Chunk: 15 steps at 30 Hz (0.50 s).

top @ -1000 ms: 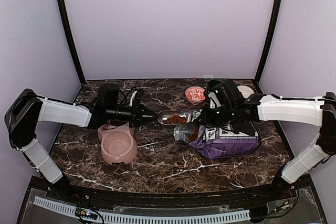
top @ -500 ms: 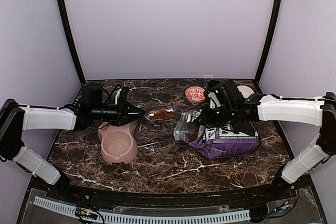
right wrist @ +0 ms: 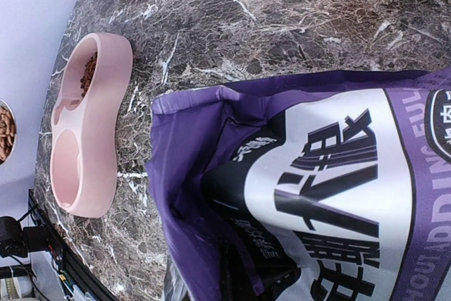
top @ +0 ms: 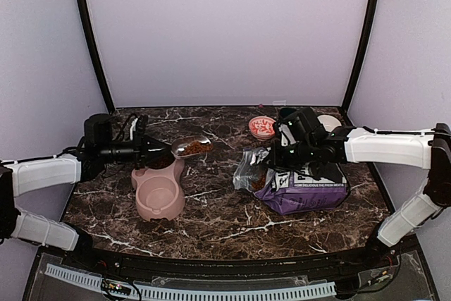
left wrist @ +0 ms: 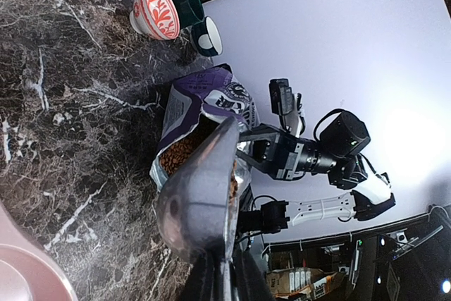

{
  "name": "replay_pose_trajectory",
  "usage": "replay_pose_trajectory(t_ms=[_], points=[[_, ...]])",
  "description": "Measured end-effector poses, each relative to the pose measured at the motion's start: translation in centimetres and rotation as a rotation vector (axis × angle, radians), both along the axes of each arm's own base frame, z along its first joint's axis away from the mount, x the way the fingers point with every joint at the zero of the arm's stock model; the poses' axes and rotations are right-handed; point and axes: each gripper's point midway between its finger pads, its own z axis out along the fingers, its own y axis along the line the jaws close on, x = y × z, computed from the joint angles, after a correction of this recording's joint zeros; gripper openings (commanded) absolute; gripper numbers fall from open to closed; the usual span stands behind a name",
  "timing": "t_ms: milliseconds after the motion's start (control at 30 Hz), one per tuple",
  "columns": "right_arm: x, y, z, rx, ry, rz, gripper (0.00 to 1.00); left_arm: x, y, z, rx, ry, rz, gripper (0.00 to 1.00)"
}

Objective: Serve the pet food
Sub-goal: Place the pet food in the pet food bowl.

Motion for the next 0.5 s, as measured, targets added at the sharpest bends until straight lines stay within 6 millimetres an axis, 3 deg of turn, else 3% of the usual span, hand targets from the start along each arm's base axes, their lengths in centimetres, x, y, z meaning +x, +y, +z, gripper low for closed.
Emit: replay_pose_trajectory(t_ms=[233, 500], points=[[0.0, 0.1, -0.3, -0.003, 0.009, 0.003, 0.0, -0.4, 2.5, 1.2, -0.03, -0.023, 0.036, 0.0], [0.0, 0.3, -0.6, -0.005, 0.016, 0.007, 0.0, -0.8, 4.6, 0.5, -0.028, 0.013, 0.072, 0.0]])
